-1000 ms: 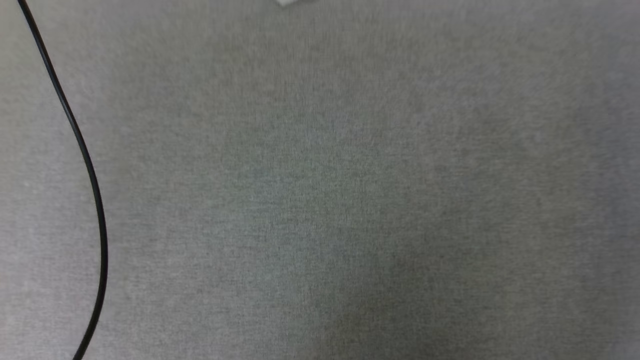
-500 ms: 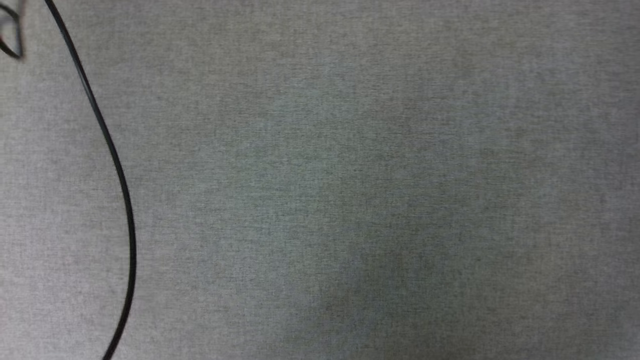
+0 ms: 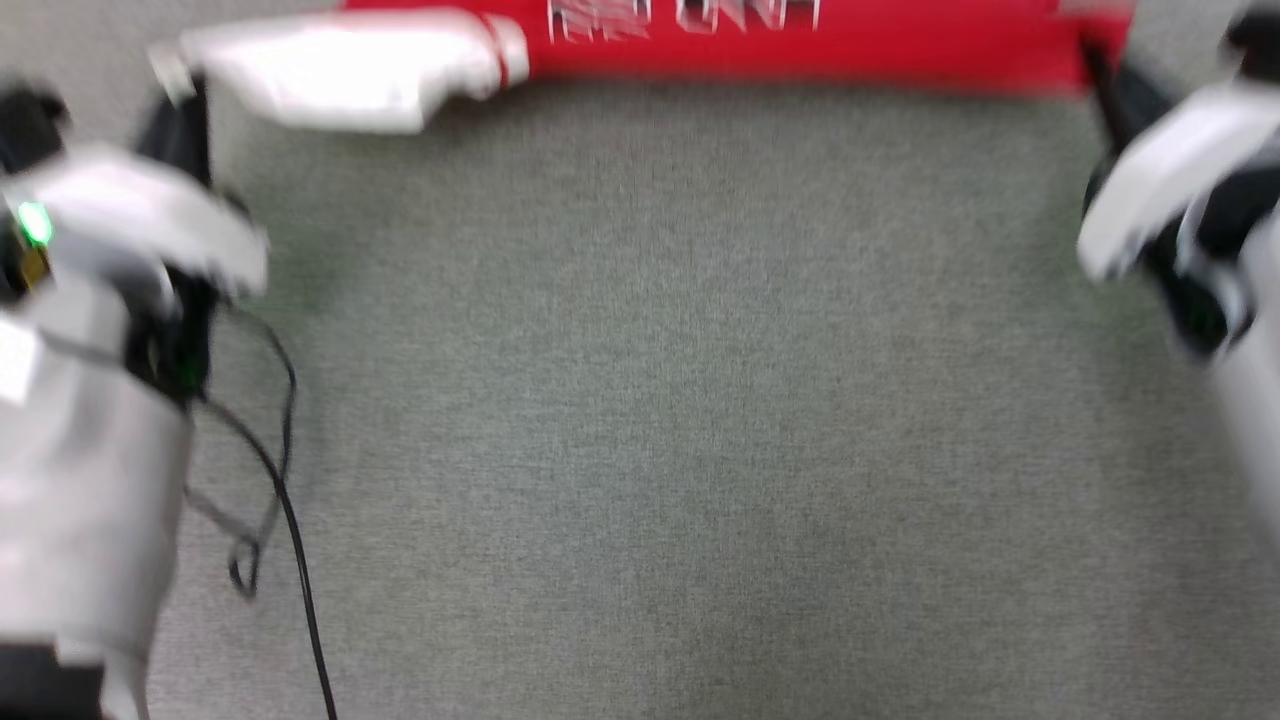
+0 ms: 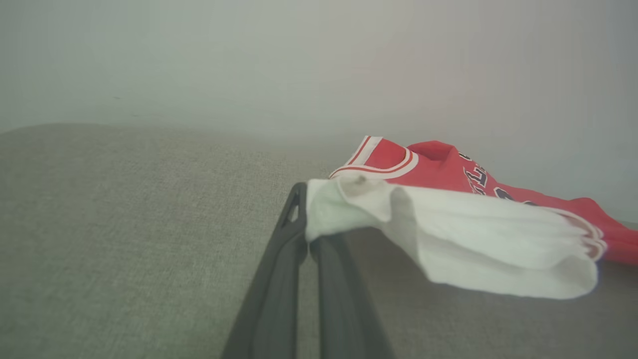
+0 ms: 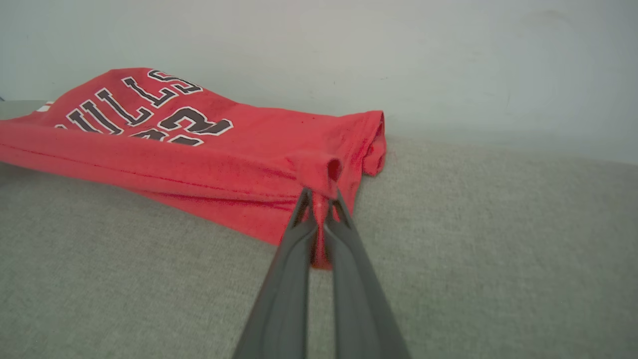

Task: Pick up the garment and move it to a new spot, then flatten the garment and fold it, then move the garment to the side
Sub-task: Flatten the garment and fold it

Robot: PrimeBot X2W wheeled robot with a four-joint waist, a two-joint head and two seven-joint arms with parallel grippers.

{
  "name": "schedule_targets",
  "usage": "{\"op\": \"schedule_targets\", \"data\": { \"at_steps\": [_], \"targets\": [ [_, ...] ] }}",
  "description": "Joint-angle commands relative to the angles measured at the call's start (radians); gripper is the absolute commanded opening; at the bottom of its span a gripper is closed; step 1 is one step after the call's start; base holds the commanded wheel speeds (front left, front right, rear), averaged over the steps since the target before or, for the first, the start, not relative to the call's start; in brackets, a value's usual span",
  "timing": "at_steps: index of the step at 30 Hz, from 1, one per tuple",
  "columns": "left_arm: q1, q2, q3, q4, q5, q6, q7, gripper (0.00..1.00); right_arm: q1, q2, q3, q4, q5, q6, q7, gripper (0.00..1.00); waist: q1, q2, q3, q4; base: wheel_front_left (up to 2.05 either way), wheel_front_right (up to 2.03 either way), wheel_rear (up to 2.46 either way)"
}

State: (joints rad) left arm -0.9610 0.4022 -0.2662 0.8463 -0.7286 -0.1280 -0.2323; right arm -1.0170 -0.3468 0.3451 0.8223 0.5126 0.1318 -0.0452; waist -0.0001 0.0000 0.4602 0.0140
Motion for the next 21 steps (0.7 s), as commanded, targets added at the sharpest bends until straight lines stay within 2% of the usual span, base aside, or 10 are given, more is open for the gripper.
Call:
{"op": "schedule_targets", "data": {
  "at_steps": [1,4,9,15,21],
  "targets": [
    [0.065,0.010,0.009,-0.017,-0.011,0.002,-0.008,0.00,0.059,-0.020,0.006,-0.010,0.014,-0.002,0.001,0.00,0.0001,0.0000,-0.073,0.003,0.00,0.00,0.00],
    [0.208,0.008,0.021,-0.070,-0.037,0.014,-0.012,0.00,0.174,-0.037,0.015,-0.042,0.046,-0.002,0.006,0.00,0.0001,0.0000,-0.130,0.009,0.00,0.00,0.00],
    [0.446,0.010,0.038,-0.173,-0.073,0.057,0.002,0.00,0.363,-0.063,0.003,-0.102,0.078,-0.002,0.005,0.00,0.0001,0.0000,-0.232,0.018,0.00,0.00,0.00],
    [0.705,0.022,0.045,-0.363,-0.103,0.144,0.055,0.00,0.594,-0.078,-0.049,-0.191,0.083,-0.003,0.013,0.00,0.0001,0.0000,-0.337,0.038,0.00,0.00,0.00],
    [0.939,0.038,0.030,-0.583,-0.109,0.249,0.130,0.00,0.825,-0.043,-0.147,-0.315,0.039,-0.003,0.053,0.00,0.0001,0.0000,-0.419,0.054,0.00,0.00,0.00]
  ]
}}
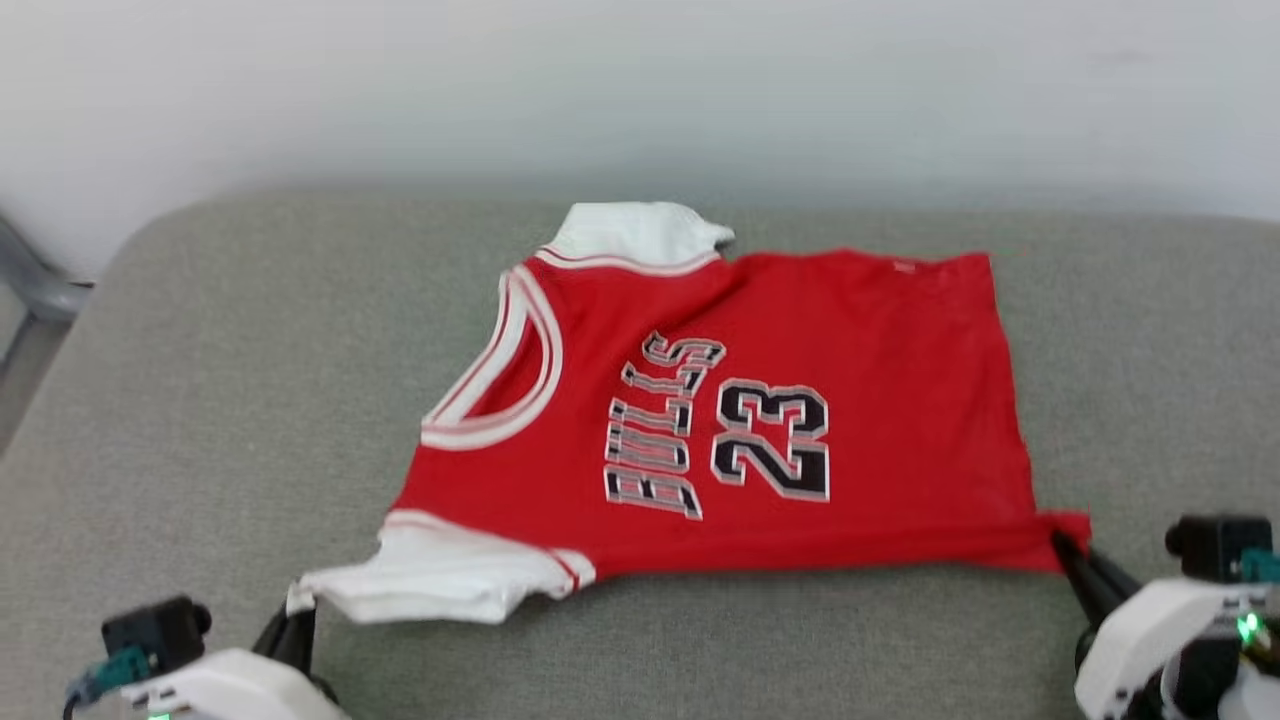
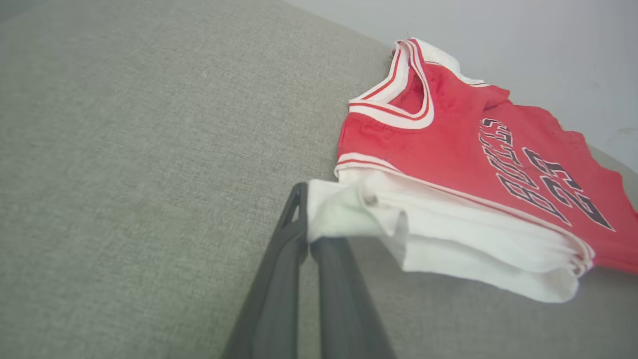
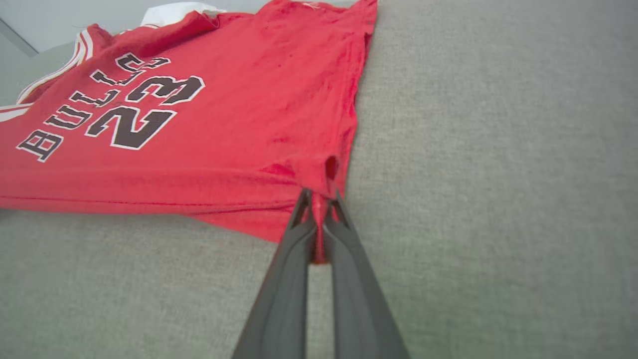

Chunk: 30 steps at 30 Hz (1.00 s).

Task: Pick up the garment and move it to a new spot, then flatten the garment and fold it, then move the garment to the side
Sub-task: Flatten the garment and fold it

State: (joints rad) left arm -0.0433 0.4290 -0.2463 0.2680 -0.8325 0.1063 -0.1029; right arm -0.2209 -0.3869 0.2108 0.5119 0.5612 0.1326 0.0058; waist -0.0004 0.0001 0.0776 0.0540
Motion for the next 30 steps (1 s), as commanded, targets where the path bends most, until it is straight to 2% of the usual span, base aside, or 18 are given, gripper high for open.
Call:
{"op": "schedule_targets", "data": {
  "at_steps": [1,4,10,16,22,30],
  "targets": [
    [0.058,0.015,0.012,-0.042,-0.008,0.032,0.012,0.00,0.068,0.009,-0.033,-0.032,-0.018,-0.003,0.013,0.00,0.0004,-0.0001,-0.047,0.016,0.00,0.00,0.00],
    [0.165,0.026,0.024,-0.137,-0.026,0.079,0.038,0.00,0.185,0.046,-0.095,-0.120,-0.054,-0.003,0.047,0.00,0.0004,-0.0001,-0.078,0.018,0.00,0.00,0.00],
    [0.327,0.045,0.044,-0.305,-0.051,0.146,0.080,0.00,0.370,0.145,-0.196,-0.288,-0.141,-0.003,0.126,0.00,0.0004,-0.0001,-0.104,0.012,0.00,0.00,0.00],
    [0.372,0.076,0.051,-0.426,-0.043,0.180,0.107,0.00,0.472,0.212,-0.269,-0.412,-0.205,-0.003,0.193,0.00,0.0004,-0.0001,-0.106,0.018,0.00,0.00,0.00],
    [0.238,0.080,0.007,-0.449,-0.022,0.149,0.141,0.00,0.450,0.247,-0.288,-0.521,-0.238,-0.003,0.255,0.00,0.0004,-0.0001,-0.079,0.019,0.00,0.00,0.00],
    [-0.021,0.015,-0.064,-0.297,-0.003,0.062,0.151,0.00,0.334,0.230,-0.273,-0.551,-0.279,-0.003,0.328,0.00,0.0004,-0.0001,0.014,0.006,0.00,0.00,0.00]
  ]
}}
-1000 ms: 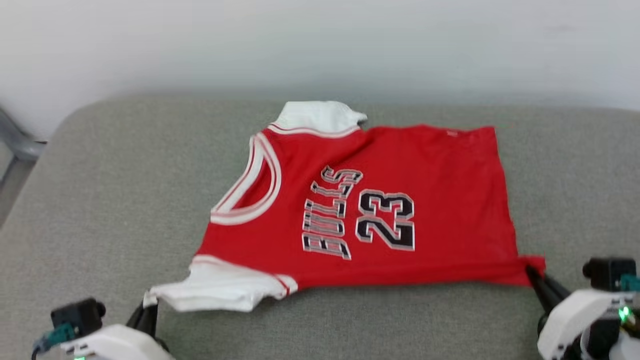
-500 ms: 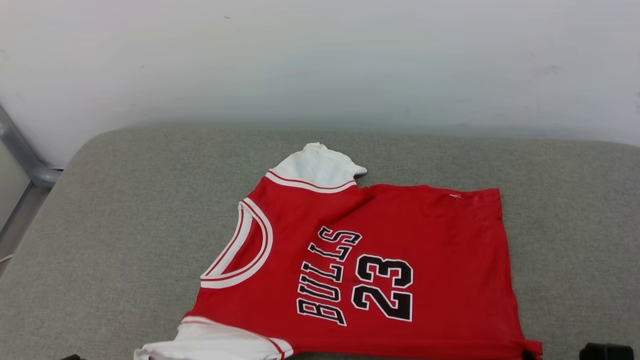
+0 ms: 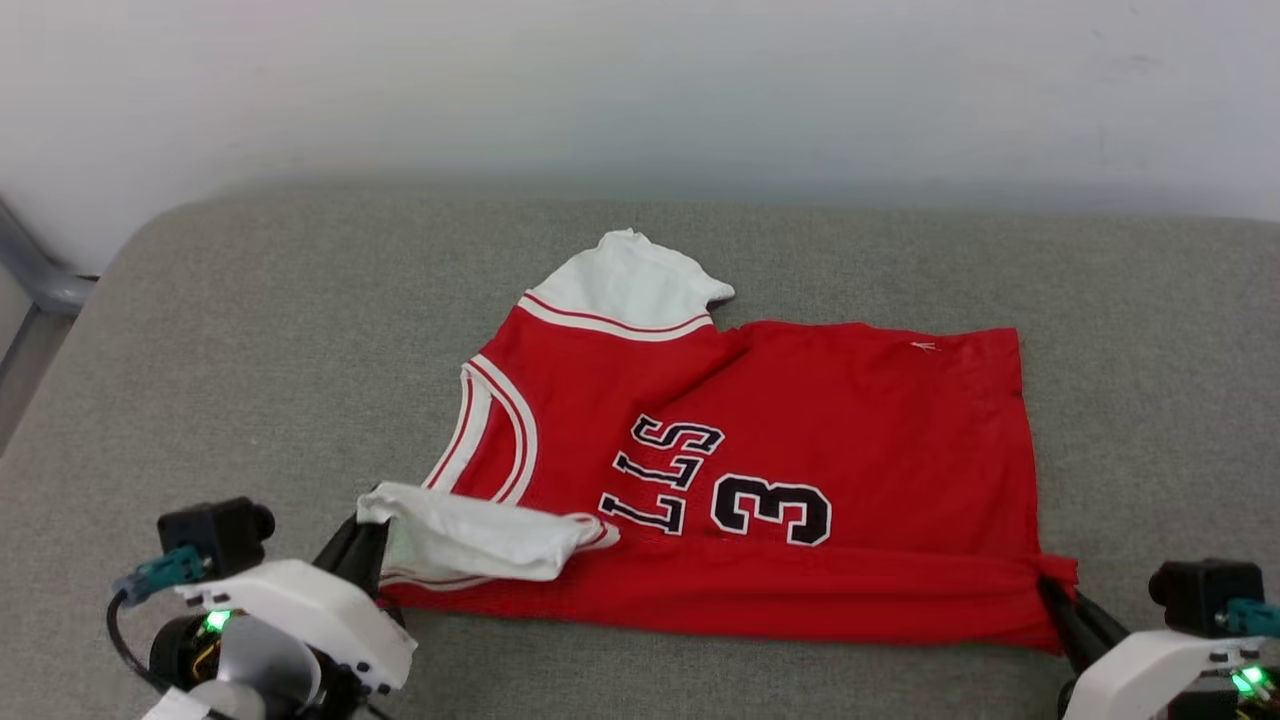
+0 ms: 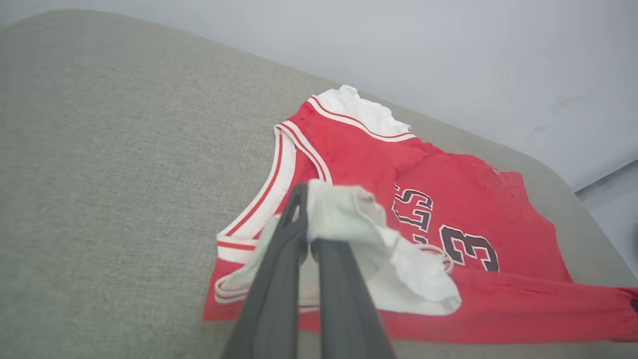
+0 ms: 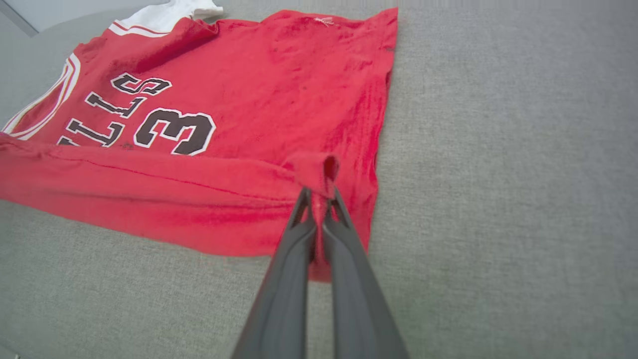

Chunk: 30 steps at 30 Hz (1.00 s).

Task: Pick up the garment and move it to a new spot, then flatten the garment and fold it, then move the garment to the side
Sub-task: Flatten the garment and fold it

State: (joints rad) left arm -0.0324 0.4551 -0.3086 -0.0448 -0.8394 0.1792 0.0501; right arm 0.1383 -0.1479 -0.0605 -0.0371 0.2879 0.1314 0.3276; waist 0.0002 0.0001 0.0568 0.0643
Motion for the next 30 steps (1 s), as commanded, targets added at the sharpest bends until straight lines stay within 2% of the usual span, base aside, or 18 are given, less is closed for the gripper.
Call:
{"op": "schedule_targets", "data": {
  "at_steps": [1,6,12,17,19,20,21,22,23,24,30],
  "targets": [
    [-0.063,-0.017,-0.007,0.045,0.008,-0.023,-0.008,0.00,-0.042,-0.012,0.001,0.007,-0.005,-0.002,0.007,0.00,-0.0002,-0.0001,0.051,-0.005,0.00,0.00,0.00],
    [-0.181,-0.062,-0.029,0.190,0.003,-0.070,-0.021,0.00,-0.131,-0.028,0.025,0.077,-0.001,-0.002,0.005,0.00,-0.0002,-0.0001,0.114,-0.013,0.00,0.00,0.00],
    [-0.278,-0.103,-0.051,0.358,-0.012,-0.118,-0.015,0.00,-0.211,-0.049,0.062,0.200,0.012,-0.001,-0.049,0.00,-0.0002,-0.0001,0.168,-0.014,0.00,0.00,0.00],
    [-0.329,-0.117,-0.068,0.469,-0.011,-0.156,-0.015,0.00,-0.253,-0.063,0.094,0.300,0.024,-0.002,-0.090,0.02,-0.0002,-0.0001,0.180,-0.019,0.00,0.00,0.00],
    [-0.341,-0.126,-0.074,0.501,-0.014,-0.169,-0.018,0.00,-0.265,-0.068,0.105,0.331,0.028,-0.002,-0.106,0.35,-0.0002,-0.0001,0.179,-0.021,0.00,0.00,0.00],
    [-0.346,-0.127,-0.076,0.517,-0.014,-0.173,-0.019,0.07,-0.271,-0.066,0.113,0.346,0.040,-0.002,-0.108,0.48,-0.0002,-0.0001,0.177,-0.023,0.00,0.00,0.00],
    [-0.346,-0.127,-0.076,0.517,-0.014,-0.173,-0.019,0.07,-0.271,-0.066,0.113,0.346,0.040,-0.002,-0.108,0.48,-0.0002,-0.0001,0.177,-0.023,0.00,0.00,0.00],
    [-0.351,-0.129,-0.078,0.529,-0.014,-0.177,-0.020,0.42,-0.276,-0.070,0.122,0.355,0.044,-0.002,-0.120,1.00,-0.0002,-0.0001,0.172,-0.024,0.00,0.00,0.00],
    [-0.355,-0.131,-0.079,0.543,-0.015,-0.179,-0.021,0.86,-0.280,-0.071,0.126,0.361,0.053,-0.002,-0.136,1.00,-0.0002,-0.0001,0.167,-0.026,0.00,0.00,0.00],
    [-0.362,-0.130,-0.077,0.555,-0.012,-0.178,-0.028,1.00,-0.285,-0.074,0.133,0.360,0.061,-0.002,-0.160,1.00,-0.0002,-0.0001,0.160,-0.027,0.00,0.00,0.00],
    [-0.361,-0.118,-0.067,0.594,0.000,-0.170,-0.066,1.00,-0.302,-0.082,0.153,0.319,0.079,-0.001,-0.355,1.00,-0.0002,-0.0001,0.101,-0.039,0.00,0.00,0.00]
  ]
}}
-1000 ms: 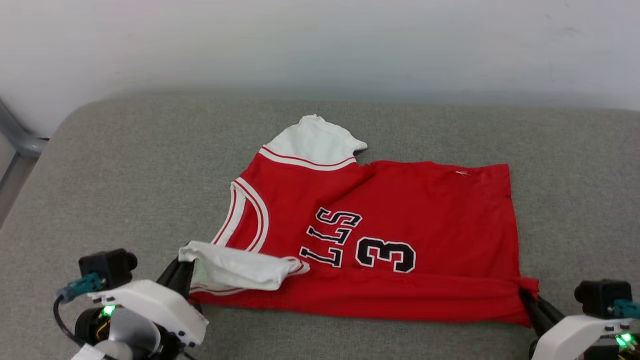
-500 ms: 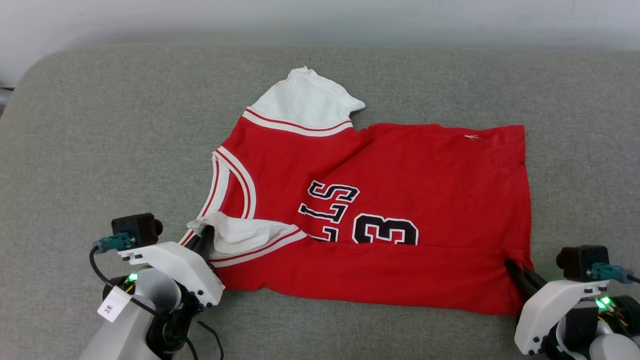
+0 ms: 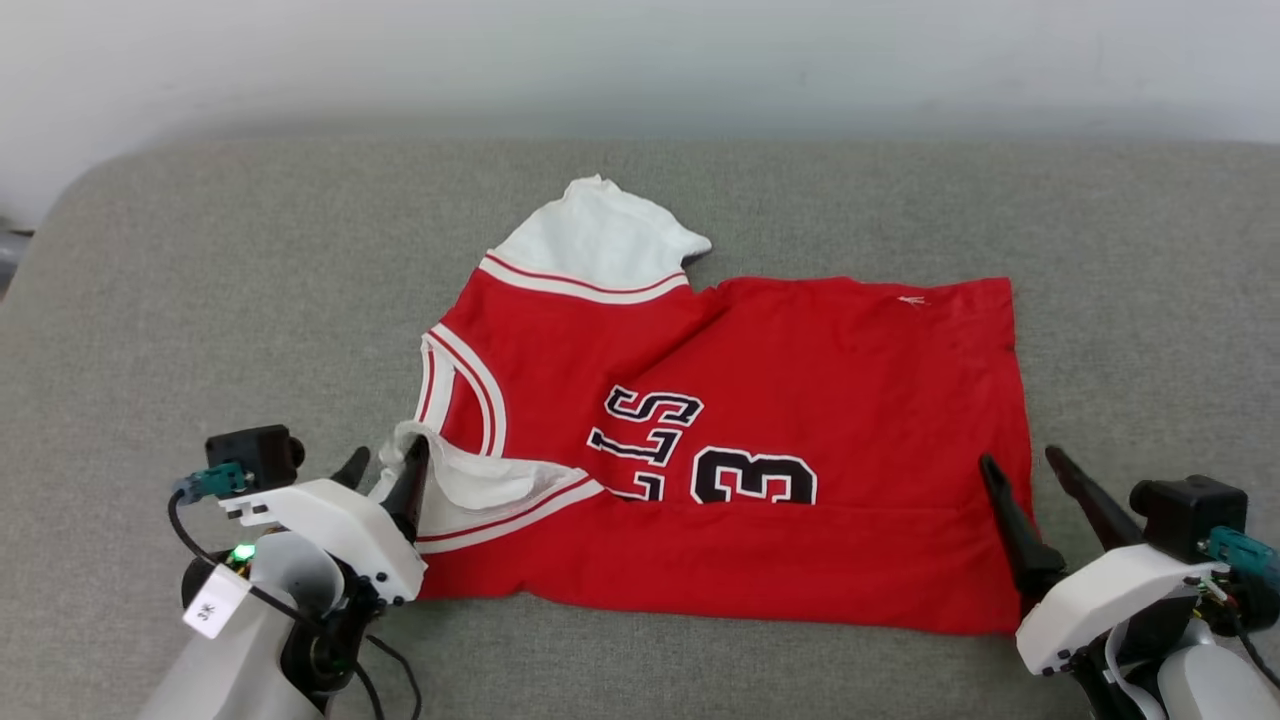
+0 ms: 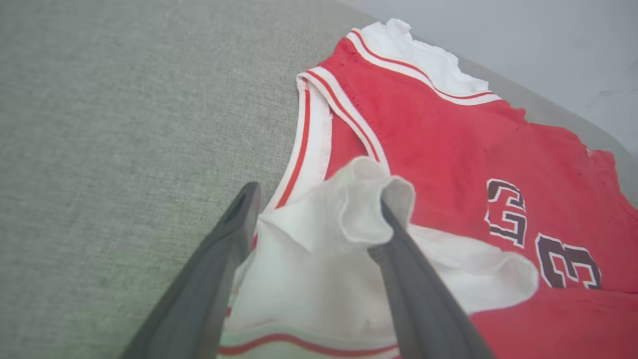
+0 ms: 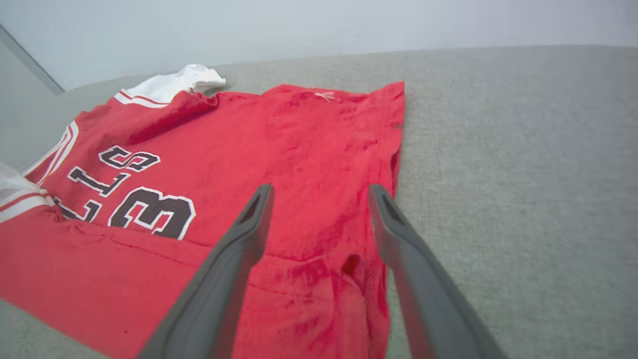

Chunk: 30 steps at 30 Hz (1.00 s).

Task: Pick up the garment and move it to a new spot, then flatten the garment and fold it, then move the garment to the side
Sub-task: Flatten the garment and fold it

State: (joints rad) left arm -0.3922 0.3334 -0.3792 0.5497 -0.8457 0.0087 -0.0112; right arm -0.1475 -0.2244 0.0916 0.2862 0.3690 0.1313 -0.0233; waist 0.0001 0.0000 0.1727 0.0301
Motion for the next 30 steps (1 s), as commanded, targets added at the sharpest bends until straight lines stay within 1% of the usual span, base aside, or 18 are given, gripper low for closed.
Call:
{"op": "schedule_targets", "data": {
  "at_steps": [1,3,6,8,11,14,17,20,23,26,28,30],
  "targets": [
    [0.002,0.009,0.005,0.001,0.011,0.004,-0.013,1.00,-0.013,-0.007,0.003,-0.012,-0.007,-0.001,-0.031,1.00,-0.0001,0.0000,-0.026,-0.008,0.00,0.00,0.00],
    [0.013,0.021,0.004,0.002,0.020,0.006,-0.022,1.00,-0.001,-0.007,0.003,-0.026,-0.018,-0.001,-0.079,1.00,-0.0001,0.0000,-0.048,-0.012,0.00,0.00,0.00],
    [0.029,0.046,0.005,-0.013,0.031,0.020,-0.027,1.00,0.026,-0.002,-0.009,-0.054,-0.040,-0.001,-0.123,1.00,-0.0001,0.0000,-0.078,-0.019,0.00,0.00,0.00],
    [0.038,0.066,0.010,-0.035,0.038,0.032,-0.025,1.00,0.043,0.009,-0.024,-0.078,-0.057,-0.001,-0.136,1.00,-0.0001,0.0000,-0.093,-0.021,0.00,0.00,0.00],
    [0.054,0.099,0.012,-0.084,0.029,0.050,0.026,1.00,0.070,0.027,-0.054,-0.123,-0.077,-0.001,-0.129,1.00,-0.0001,0.0000,-0.103,-0.025,0.00,0.00,0.00],
    [0.067,0.146,0.012,-0.142,0.004,0.055,0.126,1.00,0.100,0.050,-0.079,-0.166,-0.089,-0.001,-0.110,1.00,-0.0001,0.0000,-0.102,-0.031,0.00,0.00,0.00],
    [0.069,0.200,0.012,-0.212,-0.034,0.069,0.262,1.00,0.125,0.073,-0.095,-0.204,-0.102,-0.001,-0.089,1.00,-0.0001,0.0000,-0.095,-0.039,0.00,0.00,0.00],
    [0.080,0.248,0.014,-0.276,-0.073,0.099,0.398,1.00,0.134,0.091,-0.102,-0.230,-0.111,-0.001,-0.070,1.00,-0.0001,0.0000,-0.083,-0.048,0.00,0.00,0.00],
    [0.098,0.289,0.010,-0.320,-0.112,0.142,0.531,1.00,0.133,0.101,-0.100,-0.245,-0.110,-0.001,-0.060,1.00,-0.0001,0.0000,-0.068,-0.060,0.00,0.00,0.00],
    [0.119,0.310,0.012,-0.349,-0.149,0.179,0.617,1.00,0.128,0.108,-0.096,-0.258,-0.108,-0.001,-0.054,1.00,-0.0001,0.0000,-0.050,-0.074,0.00,0.00,0.00],
    [0.133,0.320,0.006,-0.352,-0.156,0.200,0.653,1.00,0.126,0.114,-0.096,-0.266,-0.107,-0.001,-0.053,1.00,-0.0001,0.0000,-0.037,-0.081,0.00,0.00,0.00],
    [0.144,0.321,-0.002,-0.351,-0.160,0.210,0.669,1.00,0.121,0.119,-0.094,-0.270,-0.101,-0.001,-0.050,1.00,-0.0001,0.0000,-0.022,-0.090,0.00,0.00,0.00]
  ]
}}
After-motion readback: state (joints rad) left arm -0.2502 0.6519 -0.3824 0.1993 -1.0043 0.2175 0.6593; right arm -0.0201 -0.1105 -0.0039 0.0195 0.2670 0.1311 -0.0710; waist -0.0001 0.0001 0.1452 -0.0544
